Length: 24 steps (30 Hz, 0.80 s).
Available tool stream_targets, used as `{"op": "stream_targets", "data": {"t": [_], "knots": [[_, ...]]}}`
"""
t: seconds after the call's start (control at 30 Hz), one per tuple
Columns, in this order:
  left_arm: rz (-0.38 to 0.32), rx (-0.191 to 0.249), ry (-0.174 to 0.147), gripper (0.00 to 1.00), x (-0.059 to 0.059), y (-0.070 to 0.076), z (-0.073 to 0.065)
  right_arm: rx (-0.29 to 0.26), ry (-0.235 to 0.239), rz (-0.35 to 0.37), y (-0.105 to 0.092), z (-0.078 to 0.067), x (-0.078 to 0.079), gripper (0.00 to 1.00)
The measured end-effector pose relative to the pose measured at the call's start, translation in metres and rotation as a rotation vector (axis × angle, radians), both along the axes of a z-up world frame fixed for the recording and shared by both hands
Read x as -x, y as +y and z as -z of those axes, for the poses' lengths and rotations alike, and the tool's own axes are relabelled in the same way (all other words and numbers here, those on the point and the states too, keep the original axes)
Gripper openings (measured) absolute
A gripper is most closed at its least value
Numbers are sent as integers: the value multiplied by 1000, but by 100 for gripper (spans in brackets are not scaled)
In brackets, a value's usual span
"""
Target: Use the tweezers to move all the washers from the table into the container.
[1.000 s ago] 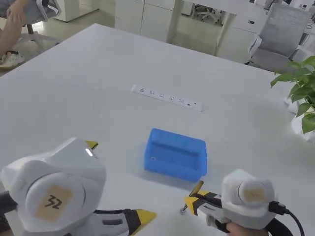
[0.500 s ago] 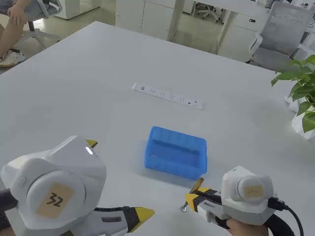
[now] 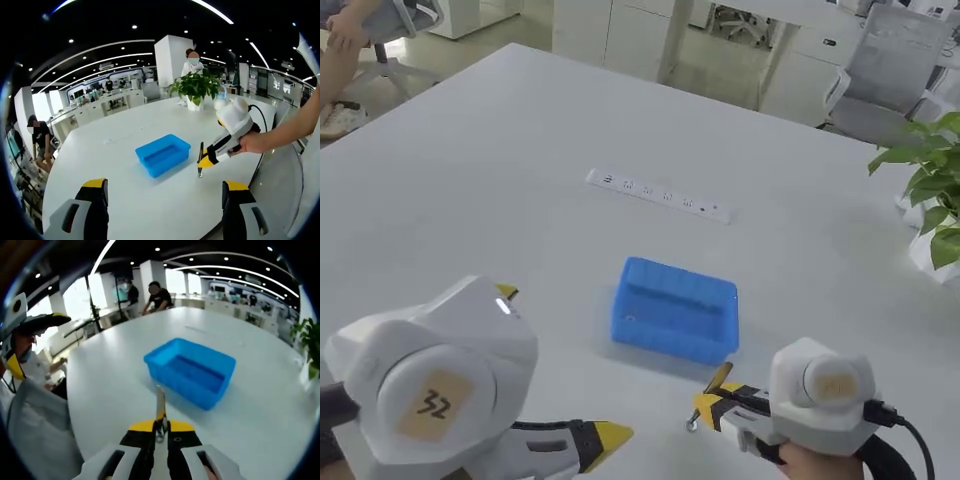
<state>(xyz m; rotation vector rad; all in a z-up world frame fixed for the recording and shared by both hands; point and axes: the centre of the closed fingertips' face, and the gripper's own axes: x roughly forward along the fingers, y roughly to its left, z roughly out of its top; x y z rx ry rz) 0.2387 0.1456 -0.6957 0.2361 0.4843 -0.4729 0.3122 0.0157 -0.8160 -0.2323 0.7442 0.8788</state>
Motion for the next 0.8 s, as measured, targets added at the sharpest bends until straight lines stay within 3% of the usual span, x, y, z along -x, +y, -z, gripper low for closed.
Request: {"op": "stream_targets", "data": {"t": [0.47,0.8], "knots": [[4,-8,-6,95,1,0,-2,-30,-24,0,1,-24,-1,4],[12,-12,-18,95,-3,-1,-5,-63,-67,26,0,-49,-17,4]]}}
